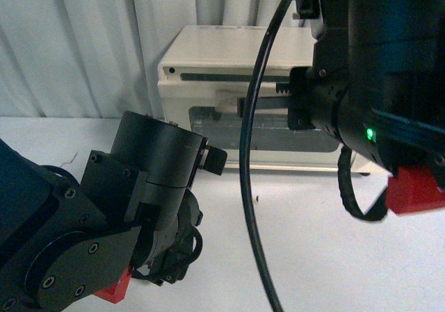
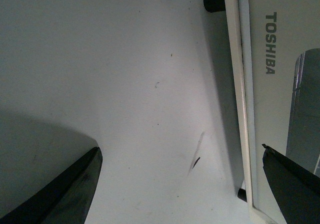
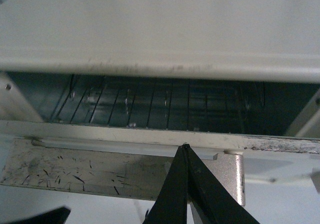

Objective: Open oven

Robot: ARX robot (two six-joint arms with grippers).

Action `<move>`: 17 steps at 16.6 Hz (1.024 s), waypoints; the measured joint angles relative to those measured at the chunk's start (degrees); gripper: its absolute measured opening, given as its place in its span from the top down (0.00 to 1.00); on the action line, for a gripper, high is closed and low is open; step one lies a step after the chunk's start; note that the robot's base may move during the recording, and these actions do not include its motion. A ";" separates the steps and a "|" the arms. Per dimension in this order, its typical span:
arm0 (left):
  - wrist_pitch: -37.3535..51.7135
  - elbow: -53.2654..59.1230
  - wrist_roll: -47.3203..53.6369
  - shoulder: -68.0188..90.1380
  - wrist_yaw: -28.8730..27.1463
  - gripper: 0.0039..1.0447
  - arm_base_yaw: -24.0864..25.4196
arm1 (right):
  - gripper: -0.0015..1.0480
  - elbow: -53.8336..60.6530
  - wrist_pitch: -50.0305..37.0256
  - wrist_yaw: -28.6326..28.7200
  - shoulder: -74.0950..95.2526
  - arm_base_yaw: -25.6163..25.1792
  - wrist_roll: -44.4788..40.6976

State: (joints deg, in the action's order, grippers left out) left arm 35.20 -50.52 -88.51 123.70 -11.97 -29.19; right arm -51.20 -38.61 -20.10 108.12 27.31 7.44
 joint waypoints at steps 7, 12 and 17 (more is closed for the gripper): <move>0.00 0.00 0.00 0.00 0.00 0.06 -0.02 | 0.98 17.40 6.84 -12.96 -21.64 2.29 1.25; -0.02 0.00 0.00 0.00 -0.02 0.06 0.00 | 0.71 33.07 33.31 -19.06 -48.96 -3.21 13.44; -0.04 0.00 0.00 0.00 -0.02 0.06 0.04 | 0.34 41.75 30.95 -12.46 -57.20 -10.29 26.53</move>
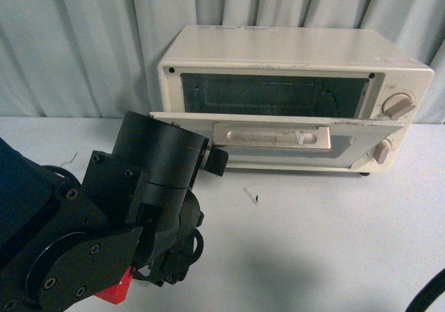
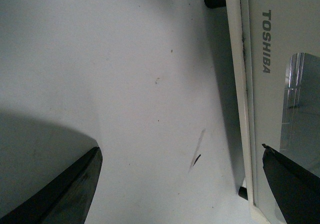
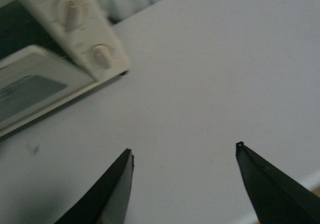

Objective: Open oven

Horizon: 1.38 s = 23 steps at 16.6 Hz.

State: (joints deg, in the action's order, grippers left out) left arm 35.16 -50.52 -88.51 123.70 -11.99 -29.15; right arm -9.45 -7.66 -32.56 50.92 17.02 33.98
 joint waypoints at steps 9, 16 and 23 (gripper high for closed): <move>-0.13 -0.07 -0.02 0.00 0.00 0.06 0.11 | 0.98 8.90 -16.39 31.54 -27.10 -16.74 -33.20; -0.04 -0.07 -0.02 0.00 0.02 0.06 0.11 | 0.98 8.87 -6.40 32.54 -37.18 -17.03 -33.62; -0.07 -0.07 -0.02 0.00 0.02 0.06 0.11 | 0.98 8.74 6.73 32.57 -50.64 -17.03 -33.64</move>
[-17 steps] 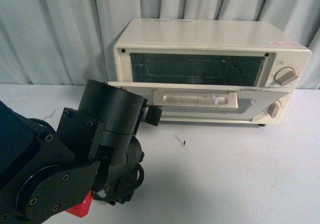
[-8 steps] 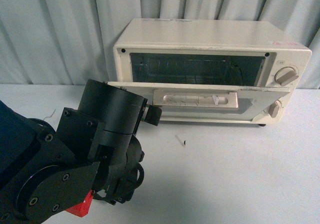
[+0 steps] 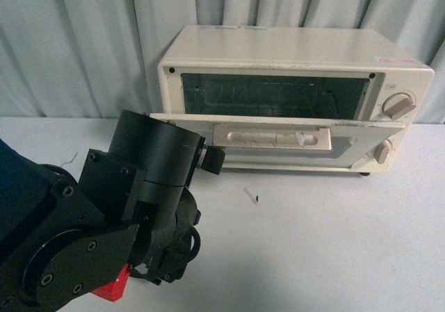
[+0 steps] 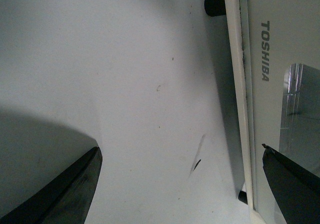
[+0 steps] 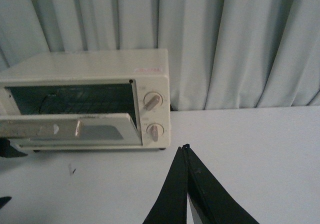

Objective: Open oven

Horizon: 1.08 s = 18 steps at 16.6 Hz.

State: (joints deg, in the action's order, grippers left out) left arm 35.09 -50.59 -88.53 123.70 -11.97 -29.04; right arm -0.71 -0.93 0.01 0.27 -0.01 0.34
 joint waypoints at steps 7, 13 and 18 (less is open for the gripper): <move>0.02 0.00 0.00 0.00 0.00 0.06 0.00 | 0.55 0.07 1.14 -0.02 -0.07 0.00 -0.07; 16.39 7.13 20.61 1.05 -10.08 0.06 -0.31 | 0.07 0.07 1.16 -0.02 -0.07 0.00 -0.07; 23.69 17.46 35.04 -3.83 -10.14 0.06 4.55 | 0.06 0.07 1.14 -0.02 -0.07 0.00 -0.07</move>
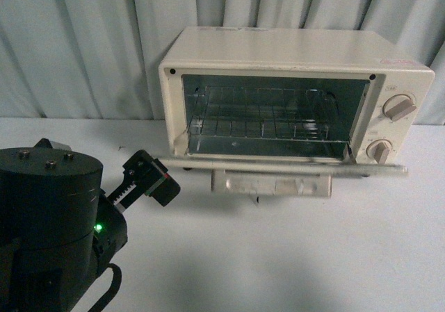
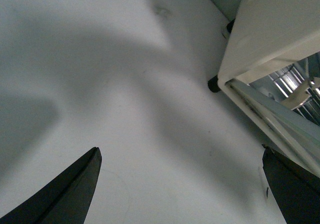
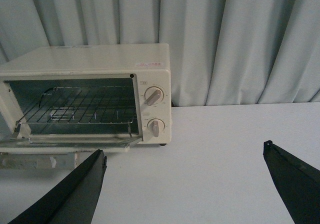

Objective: Open oven

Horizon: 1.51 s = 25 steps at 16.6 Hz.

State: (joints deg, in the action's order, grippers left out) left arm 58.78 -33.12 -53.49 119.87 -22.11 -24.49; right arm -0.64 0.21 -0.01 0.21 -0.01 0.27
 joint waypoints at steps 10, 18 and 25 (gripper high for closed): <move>14.97 30.10 52.43 -27.54 13.44 0.99 16.46 | 0.06 0.00 0.00 0.00 0.02 0.00 -0.04; -0.24 32.94 52.48 -61.33 21.29 0.99 24.55 | 0.06 0.00 0.02 -0.02 0.02 0.00 -0.04; -16.65 32.94 52.50 -78.82 21.97 0.99 24.59 | 0.06 0.00 0.02 -0.02 0.02 0.00 -0.04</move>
State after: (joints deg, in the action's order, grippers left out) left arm 42.13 -0.19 -0.99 41.06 -0.14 0.10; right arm -0.64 0.23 -0.03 0.23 -0.01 0.23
